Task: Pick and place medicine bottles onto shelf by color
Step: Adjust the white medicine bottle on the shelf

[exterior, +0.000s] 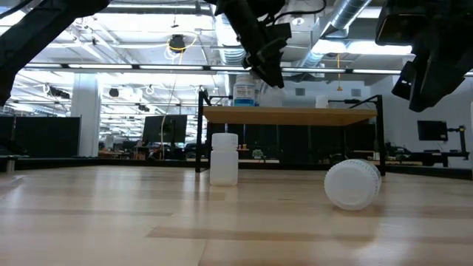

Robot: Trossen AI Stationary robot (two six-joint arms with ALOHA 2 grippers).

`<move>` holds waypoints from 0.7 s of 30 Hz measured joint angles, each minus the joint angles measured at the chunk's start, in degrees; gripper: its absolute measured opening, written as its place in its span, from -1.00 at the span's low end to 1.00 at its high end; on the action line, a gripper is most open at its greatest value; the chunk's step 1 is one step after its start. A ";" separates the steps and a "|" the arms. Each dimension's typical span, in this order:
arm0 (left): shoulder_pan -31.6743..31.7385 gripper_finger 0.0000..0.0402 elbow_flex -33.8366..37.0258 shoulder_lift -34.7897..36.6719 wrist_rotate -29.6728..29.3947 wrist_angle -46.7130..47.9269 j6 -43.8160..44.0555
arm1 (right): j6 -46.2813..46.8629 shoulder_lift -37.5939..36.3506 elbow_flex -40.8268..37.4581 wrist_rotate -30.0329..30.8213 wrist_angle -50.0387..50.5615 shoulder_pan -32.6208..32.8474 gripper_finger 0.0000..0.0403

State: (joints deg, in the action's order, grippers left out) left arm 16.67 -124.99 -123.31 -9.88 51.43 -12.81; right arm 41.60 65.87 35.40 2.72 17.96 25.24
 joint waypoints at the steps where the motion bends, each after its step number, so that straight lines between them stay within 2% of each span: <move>1: 0.00 -0.05 0.00 0.00 -0.02 -0.42 -0.03 | 0.00 0.00 0.00 0.00 0.00 -0.01 -0.35; 9: -0.93 -0.03 -0.15 -0.01 -0.06 -1.54 -1.96 | 0.00 0.00 0.00 -0.01 0.02 -0.01 -0.35; 14: -4.23 -0.03 -3.15 0.07 -0.01 4.61 -1.43 | 0.00 0.00 0.00 0.00 0.02 -0.01 -0.35; 21: -9.40 -0.03 -7.19 0.03 -0.58 20.27 -0.78 | -0.02 0.00 0.00 0.03 0.02 -0.01 -0.35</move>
State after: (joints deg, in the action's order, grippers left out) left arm 7.27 -132.18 -123.28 -10.46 71.70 -13.58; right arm 41.58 65.87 35.40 2.75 17.98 25.24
